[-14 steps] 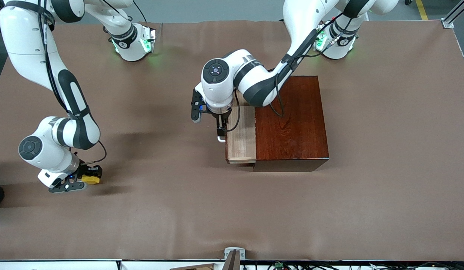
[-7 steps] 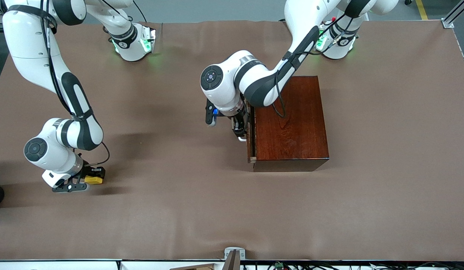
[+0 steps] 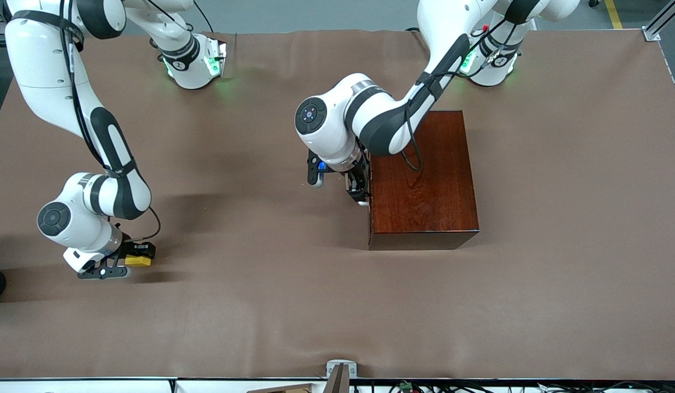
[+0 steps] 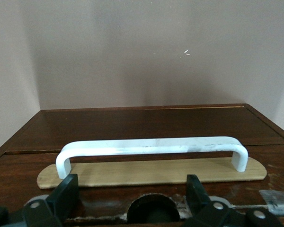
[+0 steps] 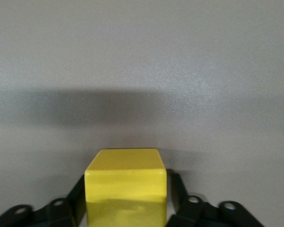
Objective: Open drawer, take yellow block, close drawer
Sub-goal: 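Place the yellow cube on the table with the right gripper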
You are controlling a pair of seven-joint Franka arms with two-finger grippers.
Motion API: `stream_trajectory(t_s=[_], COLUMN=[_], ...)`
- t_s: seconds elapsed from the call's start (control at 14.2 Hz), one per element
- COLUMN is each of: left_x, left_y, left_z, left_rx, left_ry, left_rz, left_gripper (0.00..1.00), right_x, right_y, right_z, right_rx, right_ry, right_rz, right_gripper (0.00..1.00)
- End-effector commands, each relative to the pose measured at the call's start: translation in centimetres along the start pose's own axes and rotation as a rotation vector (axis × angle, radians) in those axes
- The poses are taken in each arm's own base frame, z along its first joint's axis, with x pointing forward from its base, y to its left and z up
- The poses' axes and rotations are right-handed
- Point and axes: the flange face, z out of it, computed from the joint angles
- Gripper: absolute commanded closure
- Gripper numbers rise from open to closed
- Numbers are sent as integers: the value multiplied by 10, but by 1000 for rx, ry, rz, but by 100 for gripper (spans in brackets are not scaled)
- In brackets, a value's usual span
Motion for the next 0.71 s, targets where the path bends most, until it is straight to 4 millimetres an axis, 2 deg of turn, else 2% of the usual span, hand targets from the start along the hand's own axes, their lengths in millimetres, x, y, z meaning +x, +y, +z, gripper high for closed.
stream_trajectory(t_s=[0.0, 0.21, 0.35, 0.42, 0.56, 0.63], left_x=[-9, 5, -4, -14, -39, -66], left_y=[-3, -5, -1, 0, 0, -13], left_z=[-5, -35, -68, -87, -120, -134], left_rx=[30, 99, 85, 64, 55, 42], left_ry=[-31, 141, 224, 262, 308, 332], left_rz=[2, -148, -374, -496, -570, -610], left_gripper=[0, 0, 0, 0, 0, 0], right_x=[3, 3, 1, 1, -1, -4], right_y=[4, 0, 0, 4, 5, 4], right_z=[-2, -14, -41, -59, -94, -114], right_rx=[7, 14, 26, 25, 30, 36], right_ry=[-1, -23, -60, -62, -81, -94], right_rz=[21, 17, 14, 18, 15, 13], right_gripper=[0, 0, 0, 0, 0, 0])
